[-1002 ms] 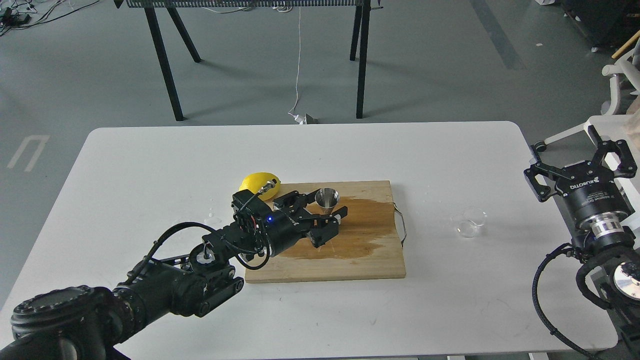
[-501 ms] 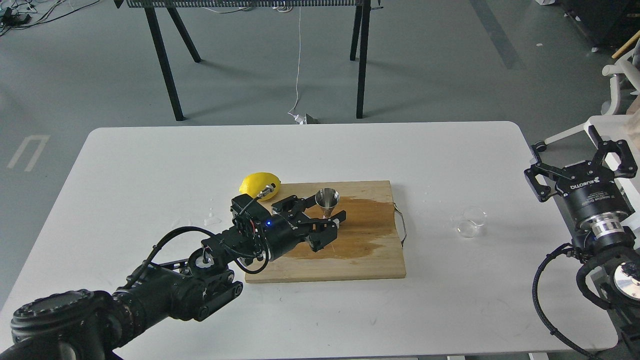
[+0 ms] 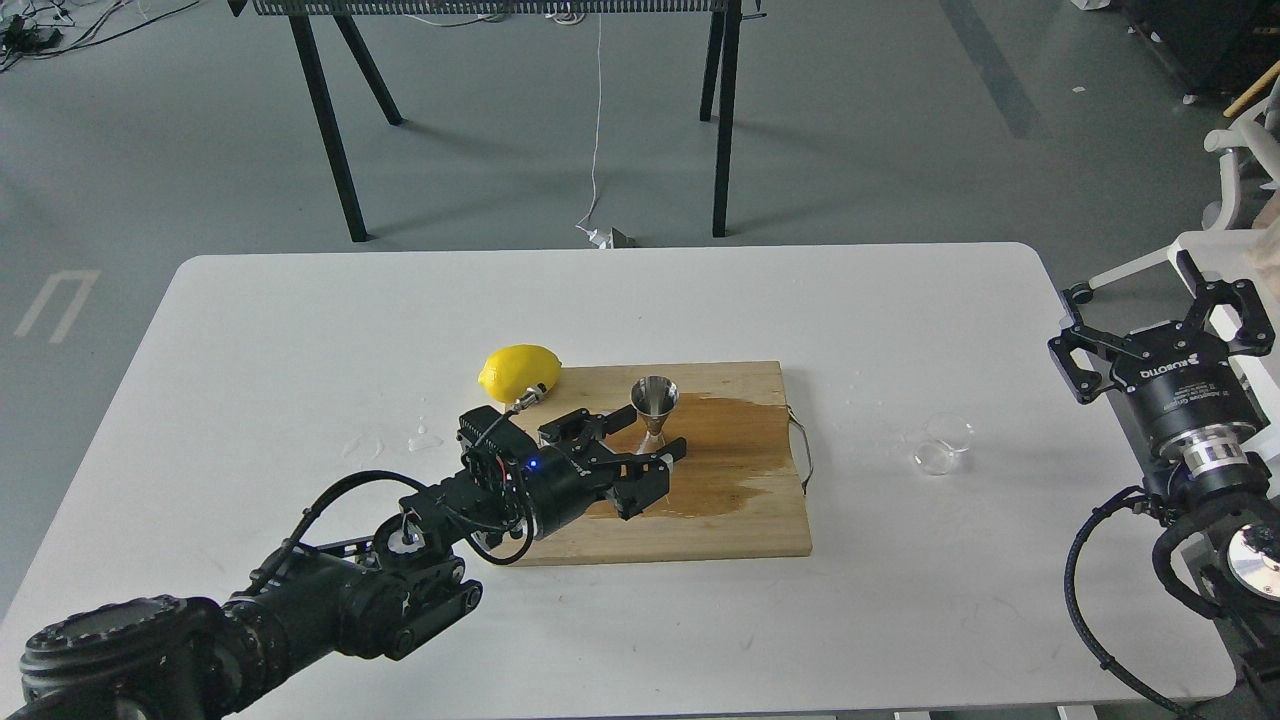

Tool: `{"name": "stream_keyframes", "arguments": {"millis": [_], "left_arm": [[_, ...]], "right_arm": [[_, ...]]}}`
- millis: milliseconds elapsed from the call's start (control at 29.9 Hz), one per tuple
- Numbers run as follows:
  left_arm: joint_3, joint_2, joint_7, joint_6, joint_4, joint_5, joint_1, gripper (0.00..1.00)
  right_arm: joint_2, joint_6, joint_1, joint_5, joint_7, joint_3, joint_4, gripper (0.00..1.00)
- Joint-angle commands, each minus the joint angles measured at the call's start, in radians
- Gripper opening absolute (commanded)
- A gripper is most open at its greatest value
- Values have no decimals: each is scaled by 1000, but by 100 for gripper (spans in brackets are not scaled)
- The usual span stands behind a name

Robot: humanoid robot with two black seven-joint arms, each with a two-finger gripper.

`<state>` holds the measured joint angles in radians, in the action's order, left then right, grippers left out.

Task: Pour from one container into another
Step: 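Set the jigger upright on the board and open the left gripper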

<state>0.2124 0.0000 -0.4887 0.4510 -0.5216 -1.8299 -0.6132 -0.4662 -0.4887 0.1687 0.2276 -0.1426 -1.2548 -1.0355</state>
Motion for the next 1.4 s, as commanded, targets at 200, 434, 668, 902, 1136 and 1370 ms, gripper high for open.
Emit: {"name": "stream_keyframes", "arguments": {"millis": [200, 434, 668, 902, 1136, 1370], "left_arm": [[1, 0, 0, 0, -2, 0, 12, 82], [1, 0, 0, 0, -2, 0, 13, 82], [4, 3, 0, 2, -2, 0, 27, 82], [9, 26, 0, 2, -2, 38, 29, 82], [7, 66, 0, 3, -6, 41, 35, 82], [10, 155, 0, 8, -107, 61, 63, 82]], "right_arm": [[0, 0, -5, -1, 0, 0, 0, 99], [0, 0, -14, 1, 0, -3, -1, 99], [0, 0, -14, 1, 0, -5, -3, 99], [-2, 0, -20, 1, 0, -8, -5, 99], [-2, 0, -20, 1, 0, -11, -3, 99], [-2, 0, -35, 1, 0, -12, -8, 99]]}}
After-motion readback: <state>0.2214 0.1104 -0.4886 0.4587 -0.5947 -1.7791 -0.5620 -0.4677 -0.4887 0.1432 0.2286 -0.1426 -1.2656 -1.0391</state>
